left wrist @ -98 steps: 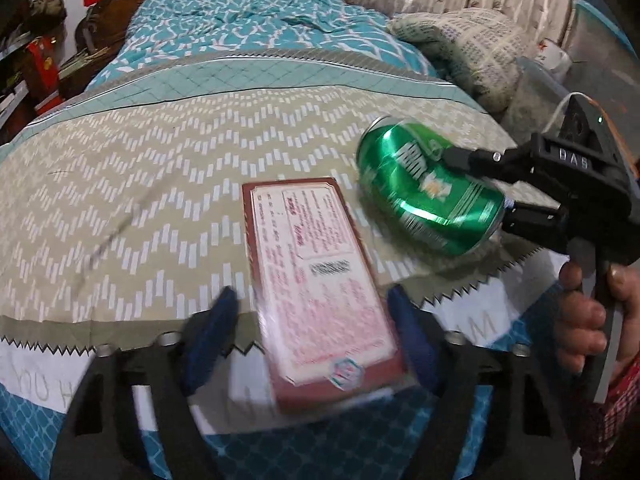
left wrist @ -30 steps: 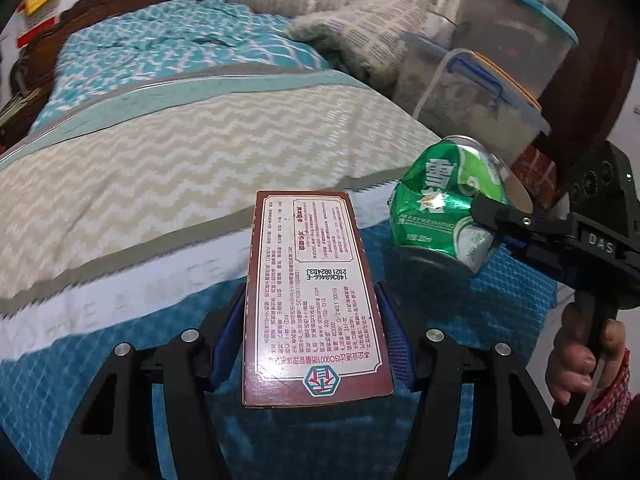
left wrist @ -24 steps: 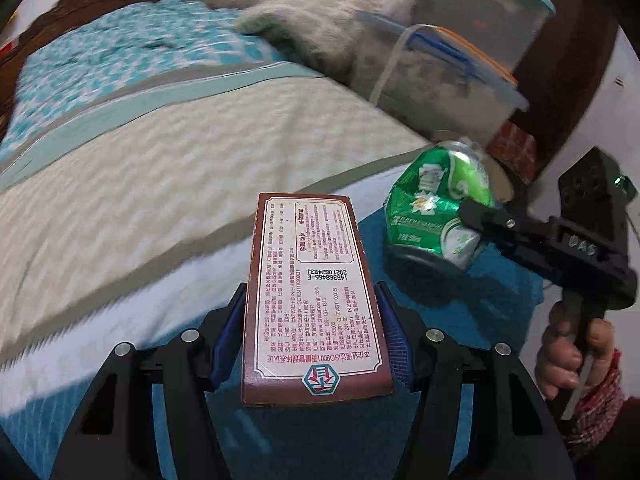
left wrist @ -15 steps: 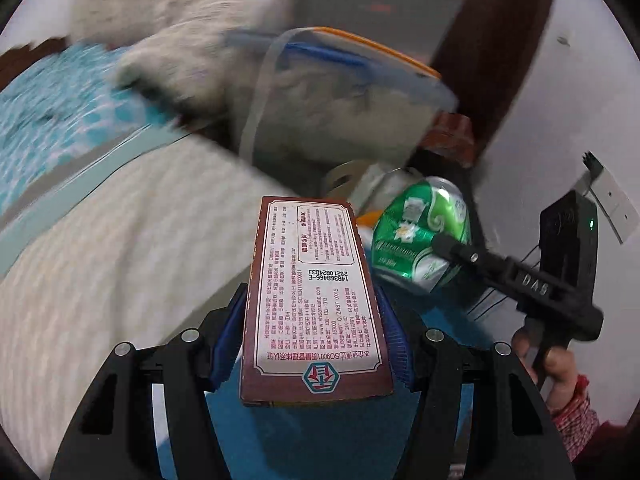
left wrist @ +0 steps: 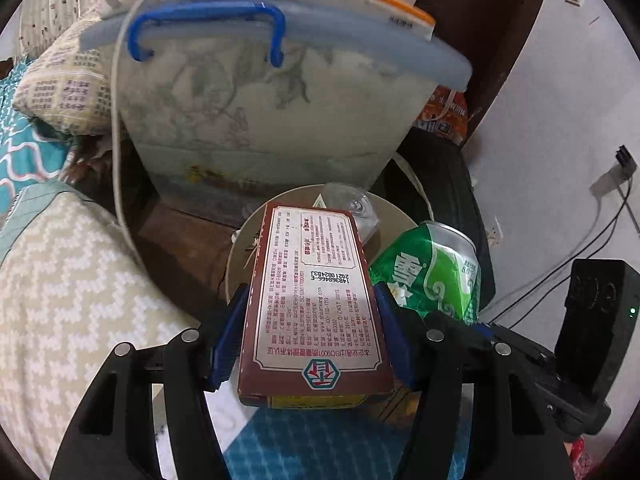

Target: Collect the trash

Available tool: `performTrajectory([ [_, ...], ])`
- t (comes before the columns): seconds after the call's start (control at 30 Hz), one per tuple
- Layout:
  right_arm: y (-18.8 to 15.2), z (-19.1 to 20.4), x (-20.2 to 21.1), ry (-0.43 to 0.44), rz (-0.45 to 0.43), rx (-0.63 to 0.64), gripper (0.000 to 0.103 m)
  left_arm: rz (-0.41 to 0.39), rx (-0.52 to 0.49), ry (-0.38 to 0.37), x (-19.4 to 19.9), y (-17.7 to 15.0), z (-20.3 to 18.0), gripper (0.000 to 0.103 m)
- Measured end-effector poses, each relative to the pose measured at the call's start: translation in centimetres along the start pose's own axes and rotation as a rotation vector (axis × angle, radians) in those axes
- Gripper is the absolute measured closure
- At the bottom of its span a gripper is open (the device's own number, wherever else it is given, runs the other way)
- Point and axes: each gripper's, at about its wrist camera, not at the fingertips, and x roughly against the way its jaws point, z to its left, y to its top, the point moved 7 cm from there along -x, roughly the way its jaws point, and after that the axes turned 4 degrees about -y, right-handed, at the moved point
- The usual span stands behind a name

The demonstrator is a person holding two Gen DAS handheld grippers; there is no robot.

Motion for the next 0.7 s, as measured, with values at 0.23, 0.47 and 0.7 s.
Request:
performTrajectory([
  [0.23,-0.4,-0.6,-0.3,-0.019,-0.017,-0.054,0.027,0.016,0.052,0.046,-0.9,-1.1,2.3,0.021],
  [0.47,-2.3,2.8,2.5,0.034,-0.078,-0.073,0.03,-0.071,0.089,0.13,6.3,-6.2,6.4,0.021],
  [0.7,-8.6,9.7,3.3,0.091,-0.046,-0.009,0.03,-0.117,0.156,0.306,14.1,-14.9,11.5,0.021],
])
